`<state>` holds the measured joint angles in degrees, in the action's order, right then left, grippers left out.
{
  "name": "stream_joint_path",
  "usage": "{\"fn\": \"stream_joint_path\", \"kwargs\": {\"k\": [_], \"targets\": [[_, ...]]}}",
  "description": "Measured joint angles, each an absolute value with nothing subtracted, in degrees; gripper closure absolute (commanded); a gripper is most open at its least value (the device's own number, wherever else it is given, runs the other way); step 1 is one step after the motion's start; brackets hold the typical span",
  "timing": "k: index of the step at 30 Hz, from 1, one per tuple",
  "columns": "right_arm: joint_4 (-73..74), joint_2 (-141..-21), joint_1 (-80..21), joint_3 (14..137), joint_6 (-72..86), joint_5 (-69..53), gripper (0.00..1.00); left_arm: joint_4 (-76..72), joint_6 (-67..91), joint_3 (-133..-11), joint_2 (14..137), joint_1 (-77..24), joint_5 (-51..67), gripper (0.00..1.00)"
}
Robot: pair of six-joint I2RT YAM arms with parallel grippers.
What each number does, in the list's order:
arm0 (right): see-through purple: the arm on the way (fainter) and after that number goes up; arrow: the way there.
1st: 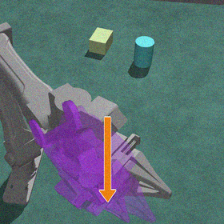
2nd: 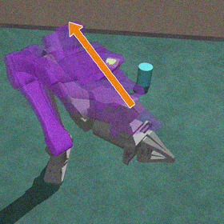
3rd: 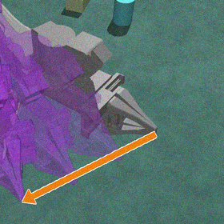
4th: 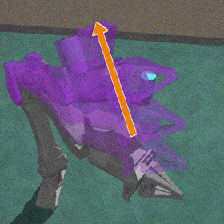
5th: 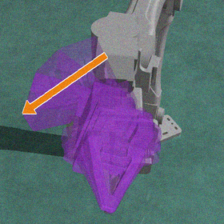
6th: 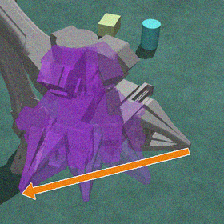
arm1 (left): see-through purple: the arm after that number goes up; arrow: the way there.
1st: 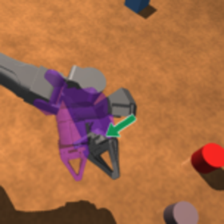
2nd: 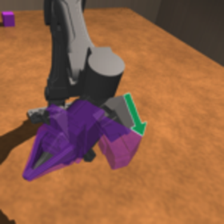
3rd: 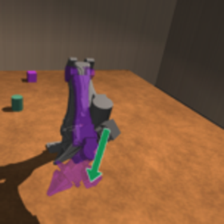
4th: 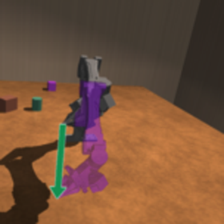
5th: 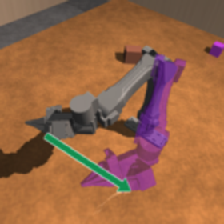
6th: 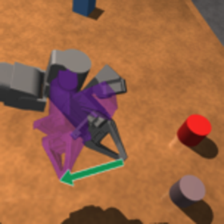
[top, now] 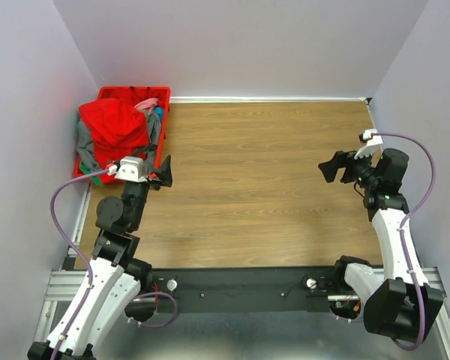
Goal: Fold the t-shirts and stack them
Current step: Grab the tshirt from the pile
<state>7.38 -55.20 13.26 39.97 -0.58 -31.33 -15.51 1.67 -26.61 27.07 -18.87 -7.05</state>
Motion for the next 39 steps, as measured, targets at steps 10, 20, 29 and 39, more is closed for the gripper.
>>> {"fn": "stream_joint_path", "kwargs": {"k": [10,20,29,39], "targets": [[10.7,-53.2,13.3,38.6,-12.9,-42.5,0.0,-9.8,7.7,-36.1,37.8,-16.7,-5.1,0.02],[13.6,-52.4,13.3,38.5,-18.3,-46.9,0.0,-0.4,23.9,-52.9,56.9,-0.3,0.8,0.06],[14.5,-52.4,13.3,38.5,-19.0,-46.9,0.0,15.2,38.1,-73.9,80.5,8.0,-5.2,0.12],[15.1,-52.8,13.3,38.5,-18.9,-46.8,0.0,23.8,43.8,-82.6,92.3,10.7,-10.0,0.12]]}}
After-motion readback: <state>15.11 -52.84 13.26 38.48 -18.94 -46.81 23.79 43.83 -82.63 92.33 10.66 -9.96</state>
